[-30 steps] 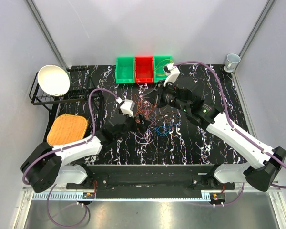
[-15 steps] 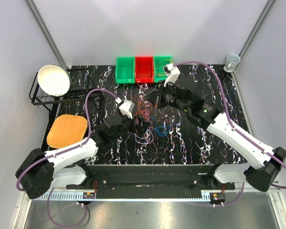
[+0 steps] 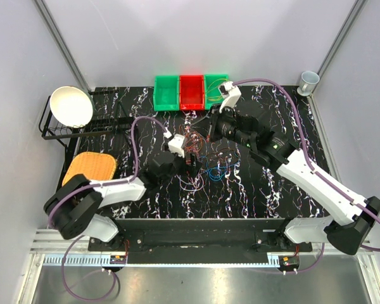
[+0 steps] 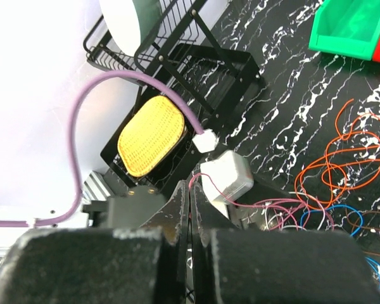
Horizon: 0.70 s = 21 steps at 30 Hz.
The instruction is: Untangle the cables
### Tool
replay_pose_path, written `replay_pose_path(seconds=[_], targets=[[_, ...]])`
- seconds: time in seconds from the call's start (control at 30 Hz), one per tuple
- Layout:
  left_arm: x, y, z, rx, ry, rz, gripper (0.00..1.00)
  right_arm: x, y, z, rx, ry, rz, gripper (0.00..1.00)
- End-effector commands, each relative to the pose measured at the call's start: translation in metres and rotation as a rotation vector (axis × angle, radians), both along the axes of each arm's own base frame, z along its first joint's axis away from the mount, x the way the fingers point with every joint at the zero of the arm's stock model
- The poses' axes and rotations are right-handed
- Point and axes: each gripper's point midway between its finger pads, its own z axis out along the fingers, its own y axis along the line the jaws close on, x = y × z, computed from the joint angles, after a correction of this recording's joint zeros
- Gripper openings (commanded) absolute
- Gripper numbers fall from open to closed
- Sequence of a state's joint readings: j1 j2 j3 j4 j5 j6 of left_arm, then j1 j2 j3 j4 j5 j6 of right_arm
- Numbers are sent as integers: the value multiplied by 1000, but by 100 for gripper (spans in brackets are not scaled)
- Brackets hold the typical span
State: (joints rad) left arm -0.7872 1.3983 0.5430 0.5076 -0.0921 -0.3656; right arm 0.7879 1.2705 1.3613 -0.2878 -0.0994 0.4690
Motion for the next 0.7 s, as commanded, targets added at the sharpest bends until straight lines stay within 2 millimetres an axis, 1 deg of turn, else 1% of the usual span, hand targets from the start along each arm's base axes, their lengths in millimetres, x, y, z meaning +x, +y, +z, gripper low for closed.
replay_pose_path(seconds=[0.0,0.03,0.07,0.1,0.17,0.2,0.27,0.3,0.37,0.4,0.43,0.47,0.5,0.53,0.57,0.6,0.63,0.67], targets=[[29,-21,49,-149,-146,27,81,-9,-4,35,62,-50,20,0],[30,-25,50,-161,-145,25,72,-9,-4,35,62,-49,18,0],[34,-28,55,-175,-152,26,65,-9,-5,35,61,-50,17,0],[35,-31,51,-171,-146,23,42,-10,-5,35,58,-49,17,0],[38,-34,55,-186,-149,25,8,-9,-6,34,53,-51,15,0],[38,-34,56,-194,-145,27,0,-9,-6,33,48,-49,12,0],[35,-36,59,-198,-140,8,0,-7,-9,34,37,-61,-4,0],[34,-35,65,-207,-139,11,0,-4,-11,30,27,-59,-21,0],[36,-28,64,-165,-102,50,0,0,-15,29,14,-69,-48,0],[36,-24,72,-162,-104,62,0,5,-20,27,1,-70,-85,0],[37,-20,75,-147,-101,86,0,8,-23,27,-6,-72,-111,1],[36,-16,76,-110,-77,96,0,12,-25,23,-20,-71,-132,4],[34,-12,90,-106,-95,100,0,18,-31,18,-39,-69,-181,12],[36,-6,97,-97,-100,124,0,22,-34,13,-55,-62,-201,42],[35,-1,104,-65,-82,140,0,25,-35,6,-74,-55,-218,57],[35,4,117,-51,-96,152,0,29,-39,-1,-96,-46,-245,70],[36,9,123,-31,-97,168,0,31,-41,-7,-110,-37,-260,85],[35,13,134,6,-83,178,0,32,-42,-15,-118,-16,-276,89]])
